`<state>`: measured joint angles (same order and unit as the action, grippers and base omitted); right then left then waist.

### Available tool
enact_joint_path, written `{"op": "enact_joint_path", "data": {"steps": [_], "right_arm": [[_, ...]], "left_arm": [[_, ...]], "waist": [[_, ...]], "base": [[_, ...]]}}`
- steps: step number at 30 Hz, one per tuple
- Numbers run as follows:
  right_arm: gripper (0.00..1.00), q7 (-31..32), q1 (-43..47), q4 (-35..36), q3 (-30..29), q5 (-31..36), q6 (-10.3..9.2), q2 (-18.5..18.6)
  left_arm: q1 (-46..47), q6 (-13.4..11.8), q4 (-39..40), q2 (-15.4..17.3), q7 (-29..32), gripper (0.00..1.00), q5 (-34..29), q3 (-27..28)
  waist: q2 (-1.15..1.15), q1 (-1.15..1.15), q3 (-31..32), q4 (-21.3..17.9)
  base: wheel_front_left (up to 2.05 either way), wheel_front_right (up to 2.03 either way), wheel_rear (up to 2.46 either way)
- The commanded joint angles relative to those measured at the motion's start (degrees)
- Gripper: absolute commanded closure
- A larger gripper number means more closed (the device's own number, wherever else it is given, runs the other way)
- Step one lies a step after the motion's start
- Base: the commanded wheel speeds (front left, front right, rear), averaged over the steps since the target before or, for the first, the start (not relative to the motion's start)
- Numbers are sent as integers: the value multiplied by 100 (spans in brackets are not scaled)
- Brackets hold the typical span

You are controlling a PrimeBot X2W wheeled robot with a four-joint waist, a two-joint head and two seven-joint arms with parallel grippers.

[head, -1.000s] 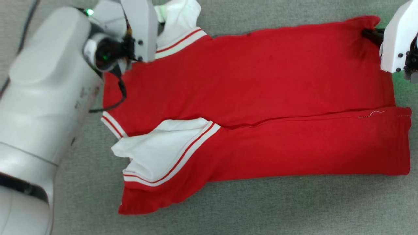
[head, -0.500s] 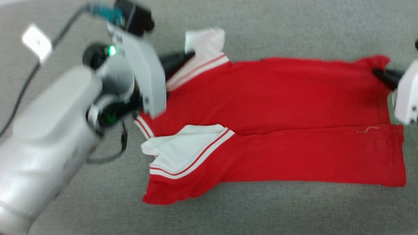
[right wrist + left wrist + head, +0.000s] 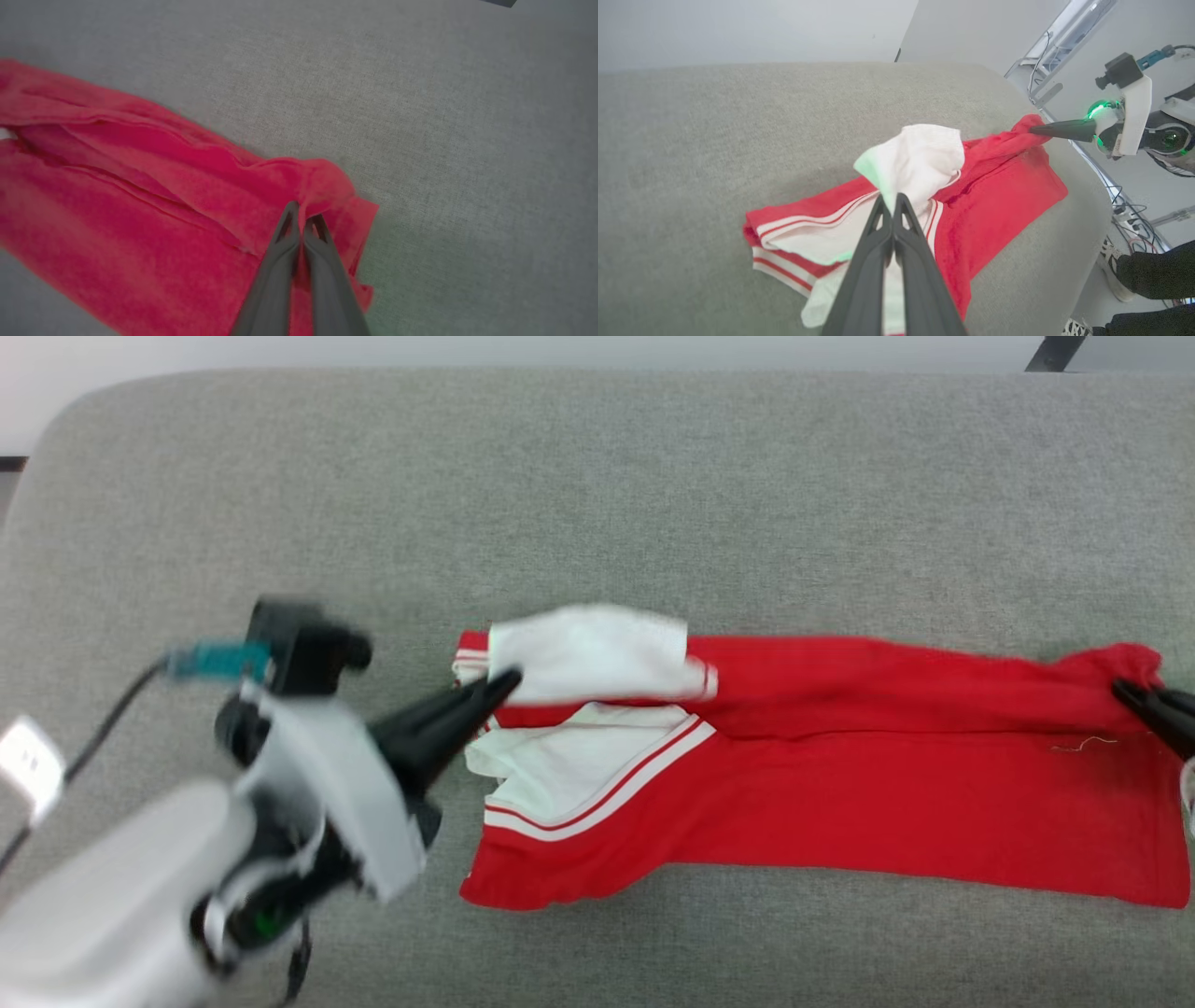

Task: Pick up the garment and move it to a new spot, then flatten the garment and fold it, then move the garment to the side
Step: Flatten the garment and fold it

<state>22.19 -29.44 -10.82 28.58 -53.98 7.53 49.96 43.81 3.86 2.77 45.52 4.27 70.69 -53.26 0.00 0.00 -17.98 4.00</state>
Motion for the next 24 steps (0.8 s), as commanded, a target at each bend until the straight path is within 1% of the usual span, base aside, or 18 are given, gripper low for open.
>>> {"op": "enact_joint_path", "data": {"steps": [1,5,8,9,11,13,16,21,24], "right_arm": [[100,-47,224,77,-197,32,-8,7],[100,2,855,313,-719,151,-9,-42],[100,114,1227,426,-1055,241,-9,-141],[100,156,1335,426,-1164,300,-9,-176],[100,230,1477,398,-1324,416,-9,-300],[100,284,1555,329,-1432,701,-9,-325],[100,329,1591,233,-1522,822,-9,-597],[100,323,1507,72,-1491,993,-9,-895],[100,271,1464,1,-1443,1063,-8,-1009]], "left_arm": [[-267,-91,162,87,-146,100,67,29],[-906,-319,598,316,-577,100,192,70],[-1245,-398,685,384,-698,100,238,-29],[-1309,-415,661,362,-697,100,204,-79],[-1393,-378,555,229,-654,100,247,-189],[-1365,-318,323,56,-609,100,264,-272],[-1227,-226,-114,-240,-613,100,187,-352],[-1066,-110,-831,-625,-649,100,-10,-493],[-1009,-26,-1109,-761,-709,100,-42,-517]], "waist": [[0,0,12,12],[0,0,3,23],[0,0,-24,40],[0,0,-30,61],[0,0,-49,90],[0,0,-84,126],[0,0,-126,148],[0,0,-178,131],[0,0,-170,110]], "base": [[0,0,0],[0,0,0],[0,0,0],[0,0,0],[0,0,0],[0,0,0],[0,0,0],[0,0,0],[0,0,0]]}}
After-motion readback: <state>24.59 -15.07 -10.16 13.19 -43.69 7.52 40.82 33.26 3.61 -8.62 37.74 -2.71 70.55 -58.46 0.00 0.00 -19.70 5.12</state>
